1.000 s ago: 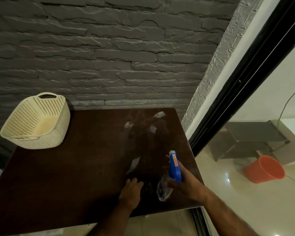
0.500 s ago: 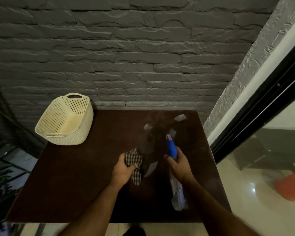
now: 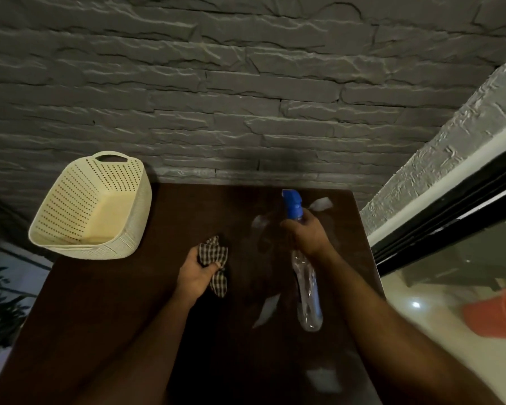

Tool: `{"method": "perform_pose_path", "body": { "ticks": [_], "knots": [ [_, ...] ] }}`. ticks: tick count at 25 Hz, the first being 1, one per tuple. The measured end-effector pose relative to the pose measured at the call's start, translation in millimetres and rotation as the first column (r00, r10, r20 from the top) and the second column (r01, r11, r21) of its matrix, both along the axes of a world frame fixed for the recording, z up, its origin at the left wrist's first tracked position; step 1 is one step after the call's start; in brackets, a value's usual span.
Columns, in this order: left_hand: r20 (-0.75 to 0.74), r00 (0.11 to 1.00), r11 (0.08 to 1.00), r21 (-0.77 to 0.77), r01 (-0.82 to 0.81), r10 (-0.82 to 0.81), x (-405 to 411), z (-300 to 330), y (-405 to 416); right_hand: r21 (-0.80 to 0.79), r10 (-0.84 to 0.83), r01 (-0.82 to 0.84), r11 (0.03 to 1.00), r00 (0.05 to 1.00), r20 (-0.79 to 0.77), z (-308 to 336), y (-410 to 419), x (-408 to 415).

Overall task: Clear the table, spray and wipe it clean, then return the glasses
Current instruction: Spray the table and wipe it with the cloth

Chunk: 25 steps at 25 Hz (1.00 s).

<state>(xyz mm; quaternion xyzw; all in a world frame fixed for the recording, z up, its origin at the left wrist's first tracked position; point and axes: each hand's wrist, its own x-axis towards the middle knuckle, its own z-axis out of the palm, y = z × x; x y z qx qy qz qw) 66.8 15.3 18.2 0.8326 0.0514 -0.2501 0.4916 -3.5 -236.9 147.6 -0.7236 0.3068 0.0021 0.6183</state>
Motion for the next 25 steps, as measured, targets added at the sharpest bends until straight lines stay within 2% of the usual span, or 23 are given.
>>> {"method": "perform_pose_path", "body": {
  "ticks": [2, 4, 8, 11, 15, 18, 20, 22, 25],
  "knots": [
    [0.006, 1.0, 1.0, -0.002, 0.008, -0.008, 5.0, 2.1, -4.6, -0.042, -0.097, 0.097, 0.994, 0.995, 0.01, -5.6, -14.5, -1.9],
    [0.011, 1.0, 1.0, -0.002, -0.005, 0.005, 7.4, 0.1, -6.4, -0.068, -0.122, 0.122, 0.99, 0.993, -0.001, -11.9, -25.1, -6.9],
    [0.013, 1.0, 1.0, 0.009, -0.027, 0.027, 3.8, 0.5, -7.9, -0.097, 0.052, -0.061, 0.993, 0.994, -0.095, -23.7, -15.0, -18.1],
    [0.012, 0.999, 0.998, 0.023, -0.05, 0.05, -4.7, 7.3, -11.4, 0.003, 0.17, -0.172, 0.985, 0.974, -0.149, -28.0, 2.9, -27.6],
    [0.026, 0.997, 0.996, 0.039, -0.08, 0.079, -15.1, 14.6, -15.8, 0.045, 0.138, -0.132, 0.99, 0.979, -0.148, -30.4, -6.7, -40.3],
    [0.026, 0.994, 0.993, 0.033, -0.11, 0.109, -23.2, 15.7, -17.4, -0.022, 0.163, -0.168, 0.986, 0.977, -0.137, -26.7, -15.5, -44.0],
    [0.038, 0.992, 0.991, 0.046, -0.124, 0.123, -27.9, 17.2, -20.1, 0.043, 0.226, -0.222, 0.974, 0.967, -0.118, -22.6, -9.5, -44.3],
    [0.041, 0.991, 0.99, 0.062, -0.13, 0.128, -32.4, 20.1, -22.2, 0.2, 0.294, -0.267, 0.943, 0.948, -0.124, -21.7, 2.0, -46.8],
    [0.021, 0.991, 0.987, 0.091, -0.13, 0.129, -34.1, 21.2, -19.5, 0.243, 0.287, -0.227, 0.943, 0.924, -0.252, -21.9, 9.9, -51.0]
  ]
}}
